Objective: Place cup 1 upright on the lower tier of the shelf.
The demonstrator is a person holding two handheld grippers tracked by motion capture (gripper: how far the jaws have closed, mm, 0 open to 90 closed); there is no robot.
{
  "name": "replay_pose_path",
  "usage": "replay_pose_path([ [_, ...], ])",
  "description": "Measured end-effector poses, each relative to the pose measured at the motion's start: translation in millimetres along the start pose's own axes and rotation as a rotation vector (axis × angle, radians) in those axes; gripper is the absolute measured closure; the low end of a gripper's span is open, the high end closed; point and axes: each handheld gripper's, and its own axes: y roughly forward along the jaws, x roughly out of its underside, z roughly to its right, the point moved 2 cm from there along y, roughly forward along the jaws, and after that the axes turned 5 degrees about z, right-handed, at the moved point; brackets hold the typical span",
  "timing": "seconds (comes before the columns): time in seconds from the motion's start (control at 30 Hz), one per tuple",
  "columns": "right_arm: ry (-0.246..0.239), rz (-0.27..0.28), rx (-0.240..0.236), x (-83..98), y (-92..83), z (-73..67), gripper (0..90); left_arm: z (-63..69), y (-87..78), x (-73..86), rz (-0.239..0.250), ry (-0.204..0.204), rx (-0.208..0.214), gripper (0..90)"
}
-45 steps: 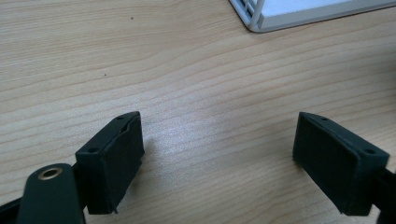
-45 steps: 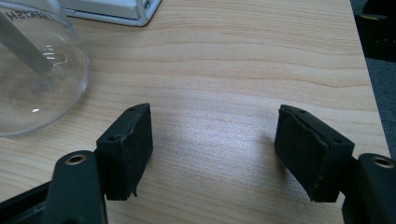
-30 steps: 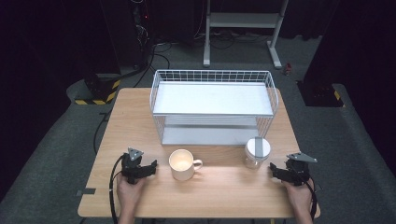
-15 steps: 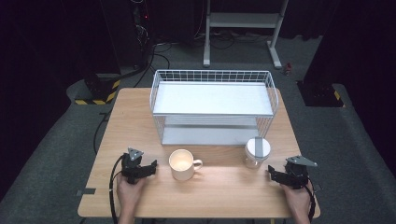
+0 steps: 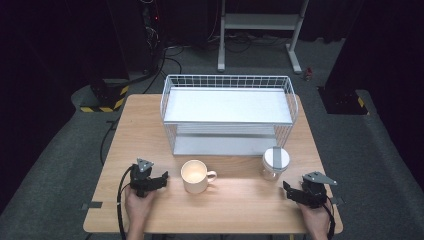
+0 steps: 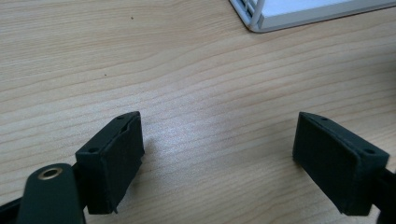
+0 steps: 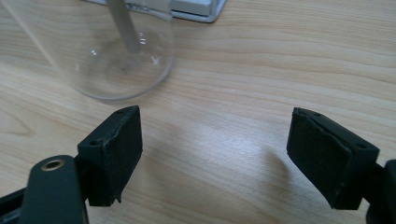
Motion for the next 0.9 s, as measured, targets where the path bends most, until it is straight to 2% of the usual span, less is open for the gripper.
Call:
replay_pose_path([
  [0.47,-0.06,-0.002,-0.049,-0.6,1.8,-23.1,17.2,0.0,0.0,0.0,0.0,0.0,0.0,16.7],
  [0.6,-0.057,0.006,-0.06,-2.8,3.8,-28.4,16.3,0.0,0.0,0.0,0.0,0.0,0.0,16.7],
  [0.9,-0.085,0.042,-0.068,-13.2,8.0,-39.5,14.4,-0.1,0.0,0.0,0.0,0.0,0.0,16.7],
])
